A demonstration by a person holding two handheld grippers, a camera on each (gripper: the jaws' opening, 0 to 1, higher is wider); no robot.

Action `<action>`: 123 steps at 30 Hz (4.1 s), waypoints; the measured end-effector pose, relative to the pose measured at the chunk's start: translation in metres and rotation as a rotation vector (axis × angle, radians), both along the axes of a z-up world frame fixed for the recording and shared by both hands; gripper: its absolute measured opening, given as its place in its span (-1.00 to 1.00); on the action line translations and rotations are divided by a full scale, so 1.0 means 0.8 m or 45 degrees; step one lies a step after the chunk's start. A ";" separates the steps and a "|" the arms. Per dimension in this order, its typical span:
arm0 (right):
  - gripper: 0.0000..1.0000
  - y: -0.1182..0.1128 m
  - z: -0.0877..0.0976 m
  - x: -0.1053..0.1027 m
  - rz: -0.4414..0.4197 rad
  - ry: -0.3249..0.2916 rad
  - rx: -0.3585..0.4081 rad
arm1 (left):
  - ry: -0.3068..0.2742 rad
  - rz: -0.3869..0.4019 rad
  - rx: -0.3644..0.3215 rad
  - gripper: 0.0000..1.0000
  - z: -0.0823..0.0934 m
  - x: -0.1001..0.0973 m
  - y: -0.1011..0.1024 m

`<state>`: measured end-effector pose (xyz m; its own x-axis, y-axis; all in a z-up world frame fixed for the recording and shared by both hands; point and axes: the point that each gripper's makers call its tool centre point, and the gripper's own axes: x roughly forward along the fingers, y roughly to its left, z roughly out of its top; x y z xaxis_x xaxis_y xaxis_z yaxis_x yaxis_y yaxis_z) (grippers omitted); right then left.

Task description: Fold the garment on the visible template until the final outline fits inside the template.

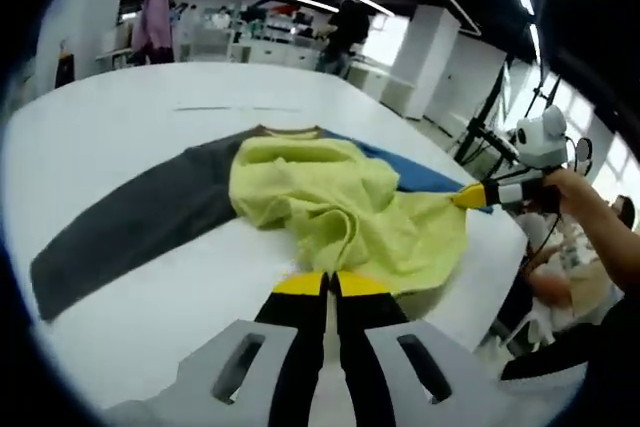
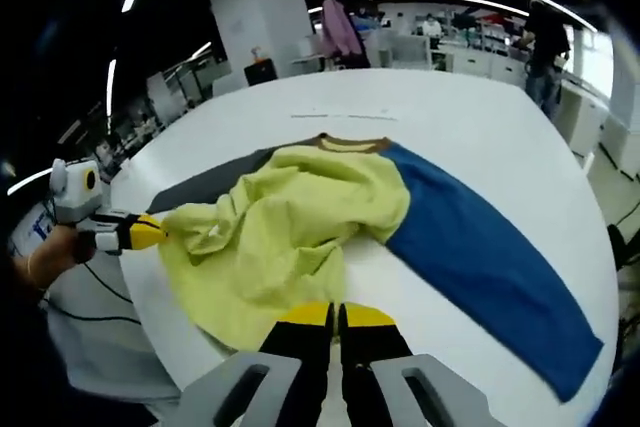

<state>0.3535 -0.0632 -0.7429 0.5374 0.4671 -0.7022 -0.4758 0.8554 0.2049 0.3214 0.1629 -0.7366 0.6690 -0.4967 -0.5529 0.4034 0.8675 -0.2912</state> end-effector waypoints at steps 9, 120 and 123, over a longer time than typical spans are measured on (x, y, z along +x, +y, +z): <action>-1.00 -0.007 0.004 -0.021 -0.029 0.012 0.005 | 0.016 0.041 -0.031 -1.00 0.000 -0.019 0.008; -1.00 -0.030 -0.044 -0.079 -0.078 0.127 -0.102 | 0.141 -0.186 0.062 -0.93 -0.013 -0.025 0.050; -1.00 -0.032 -0.036 -0.077 -0.087 0.111 -0.105 | 0.131 -0.142 0.030 -0.93 -0.008 -0.029 0.054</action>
<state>0.2918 -0.0888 -0.7716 0.5011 0.3705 -0.7821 -0.3994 0.9007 0.1708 0.2982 0.2058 -0.7433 0.5493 -0.5509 -0.6283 0.4668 0.8260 -0.3161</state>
